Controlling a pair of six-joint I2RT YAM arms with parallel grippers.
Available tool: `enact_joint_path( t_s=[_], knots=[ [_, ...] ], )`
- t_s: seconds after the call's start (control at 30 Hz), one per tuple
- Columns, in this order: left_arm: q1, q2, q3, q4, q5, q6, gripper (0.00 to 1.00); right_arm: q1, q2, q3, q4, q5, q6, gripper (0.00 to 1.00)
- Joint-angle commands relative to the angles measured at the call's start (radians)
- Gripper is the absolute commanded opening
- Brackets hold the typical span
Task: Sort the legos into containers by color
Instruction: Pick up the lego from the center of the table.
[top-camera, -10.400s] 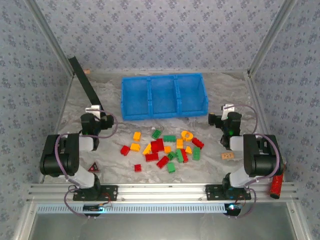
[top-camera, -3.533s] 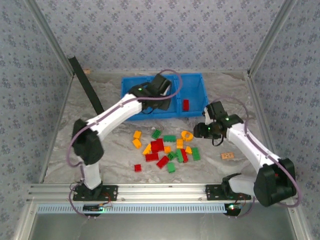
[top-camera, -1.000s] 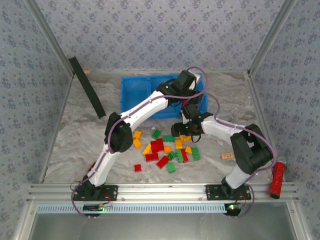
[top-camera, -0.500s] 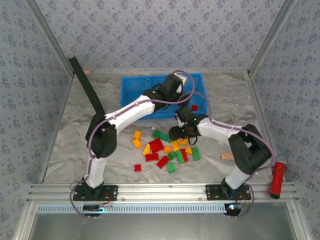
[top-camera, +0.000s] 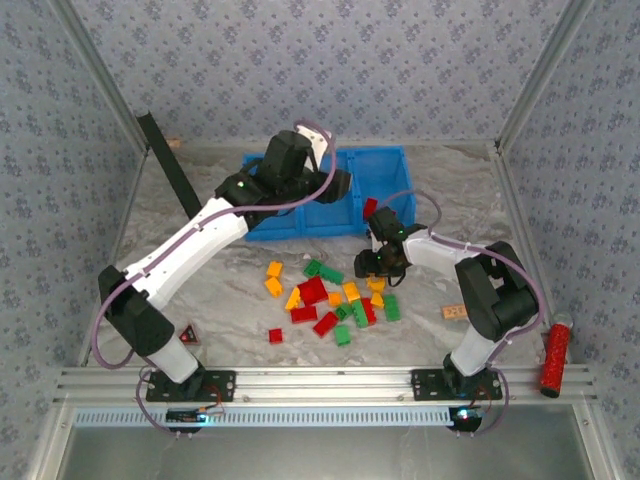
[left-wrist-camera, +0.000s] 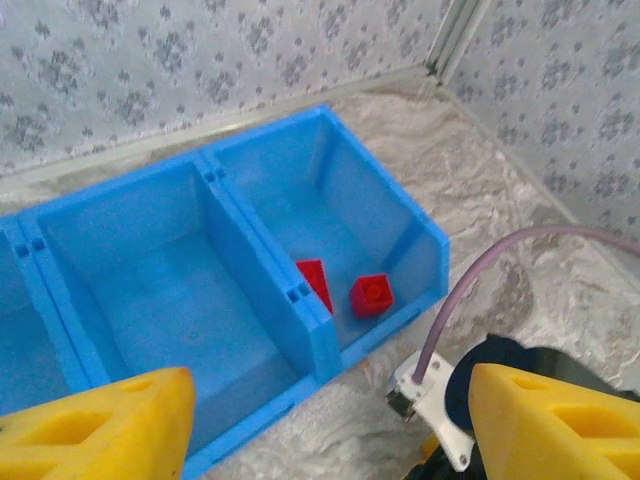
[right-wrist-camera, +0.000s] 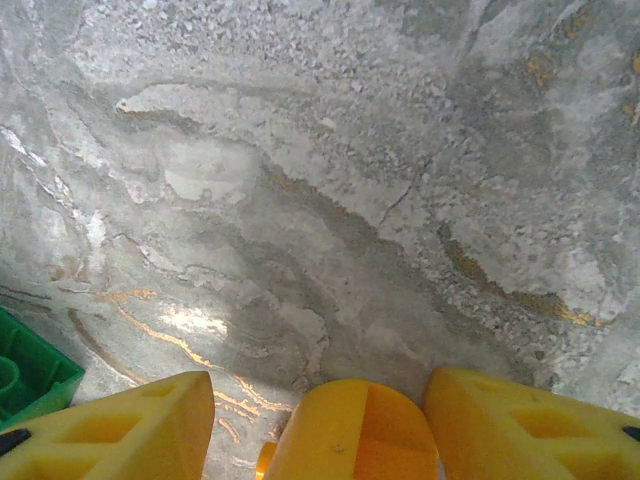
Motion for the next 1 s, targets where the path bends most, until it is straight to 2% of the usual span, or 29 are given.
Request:
enact_joint_path(
  t_s=[0.0, 0.1, 0.27, 0.43, 0.7, 0.97],
  knots=[
    [0.013, -0.045, -0.042, -0.053, -0.035, 0.012, 0.72, -0.01, 0.033, -0.049, -0.118, 0.031, 0.021, 0.61],
    [0.022, -0.088, -0.079, -0.059, -0.061, 0.013, 0.72, -0.009, 0.024, -0.073, -0.122, 0.033, 0.028, 0.59],
    [0.051, -0.178, -0.142, -0.082, -0.1, 0.012, 0.72, -0.009, 0.013, -0.097, -0.133, 0.042, 0.035, 0.39],
    [0.088, -0.29, -0.206, -0.128, -0.143, 0.012, 0.72, -0.014, -0.033, -0.069, -0.159, 0.059, 0.024, 0.29],
    [0.123, -0.47, -0.382, -0.311, -0.197, -0.071, 0.72, -0.018, -0.122, 0.222, -0.36, 0.118, -0.03, 0.26],
    [0.122, -0.595, -0.582, -0.361, -0.169, -0.192, 0.72, -0.016, -0.016, 0.519, -0.429, 0.127, -0.124, 0.26]
  ],
)
